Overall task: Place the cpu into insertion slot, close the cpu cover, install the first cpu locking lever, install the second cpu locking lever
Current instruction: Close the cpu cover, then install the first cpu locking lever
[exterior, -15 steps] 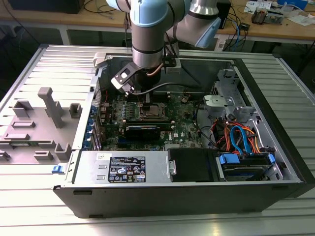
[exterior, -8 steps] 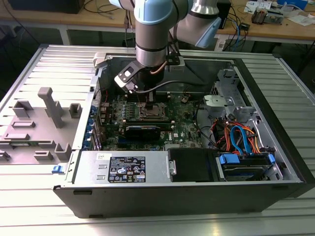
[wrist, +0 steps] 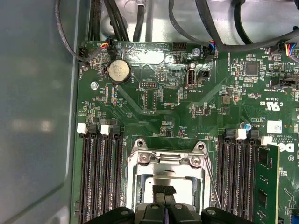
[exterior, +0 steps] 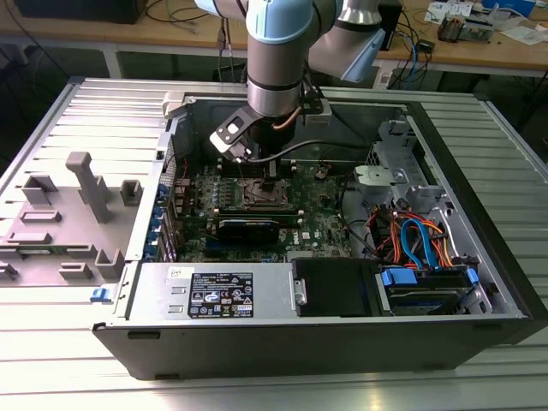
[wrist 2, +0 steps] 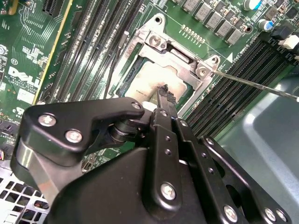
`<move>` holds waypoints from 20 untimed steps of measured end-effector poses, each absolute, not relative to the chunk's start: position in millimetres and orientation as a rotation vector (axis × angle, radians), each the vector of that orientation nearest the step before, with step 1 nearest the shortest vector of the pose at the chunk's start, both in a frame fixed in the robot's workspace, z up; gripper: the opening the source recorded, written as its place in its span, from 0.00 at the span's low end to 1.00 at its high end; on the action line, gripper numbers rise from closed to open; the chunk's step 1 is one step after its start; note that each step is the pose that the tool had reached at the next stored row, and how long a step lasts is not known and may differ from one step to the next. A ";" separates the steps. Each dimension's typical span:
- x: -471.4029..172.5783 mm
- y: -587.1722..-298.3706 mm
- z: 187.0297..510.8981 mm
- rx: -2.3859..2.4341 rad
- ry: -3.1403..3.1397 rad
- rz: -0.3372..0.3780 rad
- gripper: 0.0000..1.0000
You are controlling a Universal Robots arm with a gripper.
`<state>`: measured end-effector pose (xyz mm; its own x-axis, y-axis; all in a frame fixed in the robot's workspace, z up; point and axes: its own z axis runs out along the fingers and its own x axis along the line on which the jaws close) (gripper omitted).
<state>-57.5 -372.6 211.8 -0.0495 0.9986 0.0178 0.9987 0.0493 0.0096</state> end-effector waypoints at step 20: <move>-57.1 -372.6 242.8 -2.161 -2.271 -0.029 0.11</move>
